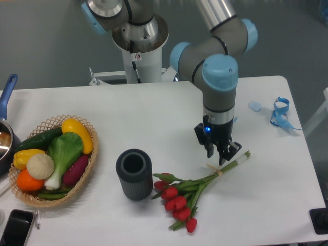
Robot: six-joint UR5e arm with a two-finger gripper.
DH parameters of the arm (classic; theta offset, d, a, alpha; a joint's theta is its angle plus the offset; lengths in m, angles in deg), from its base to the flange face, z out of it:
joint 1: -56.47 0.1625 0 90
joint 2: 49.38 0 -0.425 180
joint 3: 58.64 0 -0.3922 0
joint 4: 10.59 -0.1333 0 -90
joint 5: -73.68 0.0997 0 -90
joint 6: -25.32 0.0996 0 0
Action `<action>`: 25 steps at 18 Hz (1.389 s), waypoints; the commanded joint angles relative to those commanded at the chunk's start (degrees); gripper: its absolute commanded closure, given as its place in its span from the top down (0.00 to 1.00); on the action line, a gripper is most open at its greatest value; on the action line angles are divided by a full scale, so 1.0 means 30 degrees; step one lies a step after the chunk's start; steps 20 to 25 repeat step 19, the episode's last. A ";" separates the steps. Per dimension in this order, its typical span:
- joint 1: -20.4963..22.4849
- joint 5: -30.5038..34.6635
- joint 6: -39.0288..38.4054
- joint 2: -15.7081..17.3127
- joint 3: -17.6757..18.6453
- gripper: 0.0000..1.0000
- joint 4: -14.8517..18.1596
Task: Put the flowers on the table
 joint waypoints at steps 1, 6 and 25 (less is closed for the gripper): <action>0.0087 -0.0379 -0.0203 0.0000 -0.0175 0.62 -0.0058; 0.0672 -0.1086 -0.0732 0.0350 -0.1786 1.00 0.0088; 0.3047 -0.2257 0.3456 0.3309 -0.2931 1.00 0.4218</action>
